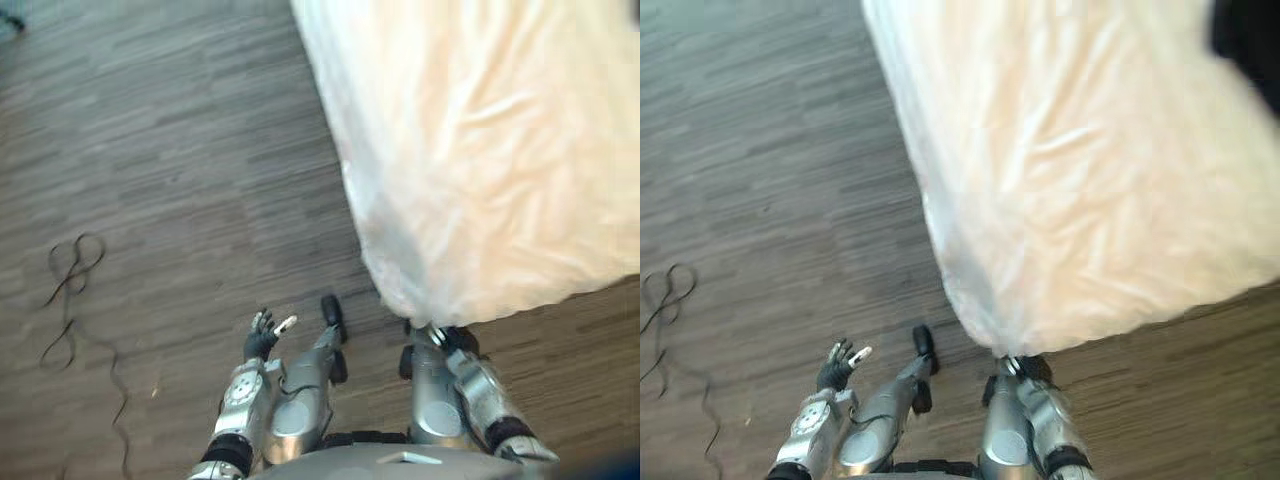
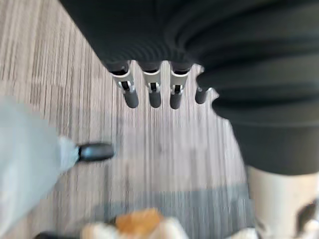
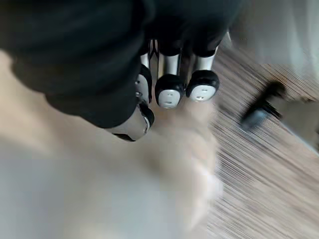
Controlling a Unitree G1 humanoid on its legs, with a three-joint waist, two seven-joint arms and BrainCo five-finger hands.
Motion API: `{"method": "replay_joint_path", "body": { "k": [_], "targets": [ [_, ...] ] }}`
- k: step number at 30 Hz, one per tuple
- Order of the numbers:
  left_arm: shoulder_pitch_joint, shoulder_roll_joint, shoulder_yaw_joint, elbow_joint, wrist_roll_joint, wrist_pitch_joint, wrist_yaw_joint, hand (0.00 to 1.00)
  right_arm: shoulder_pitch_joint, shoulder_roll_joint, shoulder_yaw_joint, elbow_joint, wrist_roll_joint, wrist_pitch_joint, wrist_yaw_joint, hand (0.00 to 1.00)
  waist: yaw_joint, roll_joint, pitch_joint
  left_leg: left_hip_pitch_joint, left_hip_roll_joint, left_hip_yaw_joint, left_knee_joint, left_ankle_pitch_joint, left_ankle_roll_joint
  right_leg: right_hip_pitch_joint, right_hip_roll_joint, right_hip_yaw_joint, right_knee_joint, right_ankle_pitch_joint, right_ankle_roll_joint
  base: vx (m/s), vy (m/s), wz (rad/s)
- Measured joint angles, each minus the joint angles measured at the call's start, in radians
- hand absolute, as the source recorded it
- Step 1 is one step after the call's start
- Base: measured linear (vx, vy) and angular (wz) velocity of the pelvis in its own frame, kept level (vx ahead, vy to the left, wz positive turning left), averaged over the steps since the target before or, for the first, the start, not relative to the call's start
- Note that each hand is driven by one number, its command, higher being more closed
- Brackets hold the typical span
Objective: Tidy the bed and pick cloth on bed and put in laundry
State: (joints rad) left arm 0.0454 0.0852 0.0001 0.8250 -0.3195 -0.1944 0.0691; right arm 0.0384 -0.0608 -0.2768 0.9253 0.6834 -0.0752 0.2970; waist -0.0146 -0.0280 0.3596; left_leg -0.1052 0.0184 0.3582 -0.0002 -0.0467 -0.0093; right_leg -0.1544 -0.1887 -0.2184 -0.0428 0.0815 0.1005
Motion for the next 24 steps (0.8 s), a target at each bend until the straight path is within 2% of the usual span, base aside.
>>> {"method": "replay_joint_path", "body": {
  "k": [2,3,5,7,9,10,11,12,14,15,18,20,21,23,24],
  "targets": [
    [0.043,0.0,0.009,0.027,0.019,-0.002,-0.005,0.0,0.104,0.002,-0.034,0.001,0.002,-0.006,-0.005,1.0,0.001,-0.012,-0.075,0.066,0.018,0.02,-0.017,-0.013,-0.014,0.049,0.015,0.002,0.001,-0.026,-0.004,0.14,-0.09,-0.31],
    [0.065,-0.001,0.011,0.031,0.03,-0.007,-0.007,0.0,0.168,0.005,-0.055,0.002,0.002,-0.01,-0.014,1.0,-0.002,-0.006,-0.122,0.105,0.027,0.025,-0.037,-0.015,-0.018,0.074,0.027,0.002,0.004,-0.041,-0.005,0.12,-0.085,-0.17],
    [0.071,-0.002,0.011,0.055,0.037,-0.008,-0.009,0.0,0.21,0.011,-0.071,0.004,0.006,-0.025,-0.025,1.0,-0.001,0.0,-0.154,0.137,0.033,0.033,-0.052,-0.016,-0.024,0.093,0.034,0.002,0.01,-0.053,-0.005,0.09,-0.074,-0.18],
    [0.094,-0.003,0.01,0.06,0.039,-0.004,-0.015,0.0,0.241,0.009,-0.078,-0.037,0.011,-0.07,-0.048,1.0,-0.007,0.008,-0.181,0.183,0.037,0.045,-0.071,-0.017,-0.031,0.121,0.041,0.002,0.011,-0.058,-0.004,0.05,-0.063,-0.21],
    [0.105,-0.001,0.001,0.038,0.071,0.037,-0.018,0.0,0.281,0.006,-0.077,-0.227,0.015,-0.126,-0.079,1.0,-0.021,0.01,-0.192,0.209,0.035,0.045,-0.078,-0.017,-0.032,0.145,0.039,-0.002,0.013,-0.06,-0.001,-0.02,-0.036,-0.01],
    [0.114,0.001,-0.001,0.02,0.079,0.054,-0.018,0.0,0.286,0.003,-0.076,-0.295,0.019,-0.139,-0.084,1.0,-0.025,0.009,-0.199,0.212,0.034,0.045,-0.08,-0.017,-0.031,0.146,0.038,-0.003,0.017,-0.061,0.001,-0.05,-0.02,0.02],
    [0.135,0.004,-0.017,-0.017,0.081,0.087,-0.018,0.0,0.302,-0.002,-0.077,-0.45,0.02,-0.161,-0.094,1.0,-0.026,0.005,-0.21,0.217,0.033,0.045,-0.08,-0.016,-0.031,0.146,0.036,-0.004,0.024,-0.062,0.002,-0.05,-0.015,0.0],
    [0.154,0.009,-0.036,-0.05,0.098,0.118,-0.017,0.0,0.327,-0.004,-0.078,-0.606,0.023,-0.187,-0.08,1.0,-0.026,-0.004,-0.224,0.22,0.031,0.045,-0.08,-0.016,-0.031,0.148,0.034,-0.004,0.026,-0.064,0.004,-0.05,-0.022,0.03],
    [0.187,0.014,-0.04,-0.098,0.105,0.141,-0.017,0.0,0.354,-0.007,-0.077,-0.799,0.023,-0.198,-0.048,1.0,-0.025,-0.013,-0.239,0.22,0.03,0.043,-0.08,-0.018,-0.032,0.15,0.032,-0.011,0.029,-0.071,0.003,-0.04,-0.028,0.08],
    [0.207,0.017,-0.039,-0.115,0.104,0.153,-0.014,0.0,0.366,-0.011,-0.077,-0.929,0.034,-0.209,0.01,1.0,-0.026,-0.018,-0.244,0.217,0.029,0.04,-0.081,-0.026,-0.033,0.152,0.03,-0.016,0.035,-0.078,0.004,-0.05,-0.025,0.07],
    [0.224,0.044,-0.077,-0.13,0.094,0.192,0.003,0.0,0.327,-0.038,-0.067,-1.115,0.077,-0.197,0.164,1.0,-0.028,-0.014,-0.249,0.208,0.024,0.028,-0.079,-0.021,-0.024,0.144,0.024,-0.019,0.04,-0.081,0.003,-0.03,-0.02,0.06],
    [0.198,0.061,-0.122,-0.133,0.093,0.205,0.003,0.0,0.263,-0.059,-0.041,-1.112,0.114,-0.168,0.198,1.0,-0.035,-0.01,-0.246,0.188,0.014,0.01,-0.077,-0.021,-0.023,0.127,0.014,-0.025,0.04,-0.078,0.007,-0.01,-0.001,0.11],
    [0.181,0.068,-0.134,-0.132,0.09,0.215,0.003,0.0,0.23,-0.069,-0.024,-1.103,0.127,-0.156,0.197,1.0,-0.037,-0.007,-0.242,0.172,0.01,0.004,-0.071,-0.02,-0.022,0.118,0.01,-0.028,0.04,-0.075,0.01,-0.03,0.022,0.22],
    [0.114,0.073,-0.185,-0.131,0.057,0.243,0.005,0.0,0.098,-0.108,0.028,-1.051,0.148,-0.118,0.15,1.0,-0.047,0.013,-0.212,0.118,-0.005,-0.016,-0.052,-0.009,-0.005,0.079,-0.007,-0.042,0.039,-0.059,0.017,-0.03,0.037,0.35],
    [0.05,0.068,-0.202,-0.131,0.05,0.254,0.006,0.0,-0.003,-0.135,0.062,-0.996,0.151,-0.104,0.102,1.0,-0.046,0.02,-0.172,0.088,-0.015,-0.025,-0.041,0.0,0.007,0.057,-0.016,-0.042,0.04,-0.046,0.021,-0.09,0.058,0.37]
  ]
}}
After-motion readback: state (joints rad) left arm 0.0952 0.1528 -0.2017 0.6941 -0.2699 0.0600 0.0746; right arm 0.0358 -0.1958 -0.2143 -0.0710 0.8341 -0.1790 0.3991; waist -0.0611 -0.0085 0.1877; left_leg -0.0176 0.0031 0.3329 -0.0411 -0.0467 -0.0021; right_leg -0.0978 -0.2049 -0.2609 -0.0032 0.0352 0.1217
